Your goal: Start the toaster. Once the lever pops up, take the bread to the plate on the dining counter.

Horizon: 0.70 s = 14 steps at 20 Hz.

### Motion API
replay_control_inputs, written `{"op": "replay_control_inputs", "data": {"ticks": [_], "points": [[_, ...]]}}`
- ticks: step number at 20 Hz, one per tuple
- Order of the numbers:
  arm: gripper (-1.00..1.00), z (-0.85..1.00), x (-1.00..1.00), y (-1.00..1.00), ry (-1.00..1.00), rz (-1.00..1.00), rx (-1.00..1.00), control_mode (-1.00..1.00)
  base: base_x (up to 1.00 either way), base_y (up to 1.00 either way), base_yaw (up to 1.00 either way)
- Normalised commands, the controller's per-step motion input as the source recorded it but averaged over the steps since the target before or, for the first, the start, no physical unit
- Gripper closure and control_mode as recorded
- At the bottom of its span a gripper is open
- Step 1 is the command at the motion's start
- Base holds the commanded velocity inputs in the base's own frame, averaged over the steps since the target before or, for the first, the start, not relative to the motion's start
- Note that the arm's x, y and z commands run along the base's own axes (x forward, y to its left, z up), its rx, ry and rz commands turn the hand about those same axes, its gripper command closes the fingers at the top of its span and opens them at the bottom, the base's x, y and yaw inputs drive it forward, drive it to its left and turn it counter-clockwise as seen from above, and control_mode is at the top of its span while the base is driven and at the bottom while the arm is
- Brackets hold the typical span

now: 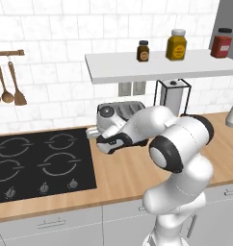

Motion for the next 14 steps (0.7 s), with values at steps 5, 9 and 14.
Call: {"op": "replay_control_inputs", "data": {"ticks": [5, 9, 14], "points": [[-1.00, 0.04, -0.40, 0.00, -0.16, 0.00, 0.02, -1.00, 0.00, 0.00, 0.00], [-1.00, 1.00, -0.81, 0.00, -0.31, 0.00, 0.17, -1.00, 0.00, 0.00, 0.00], [-1.00, 1.00, -0.59, 0.03, -0.17, 0.00, 0.18, -1.00, 0.00, 0.00, 0.00]]}}
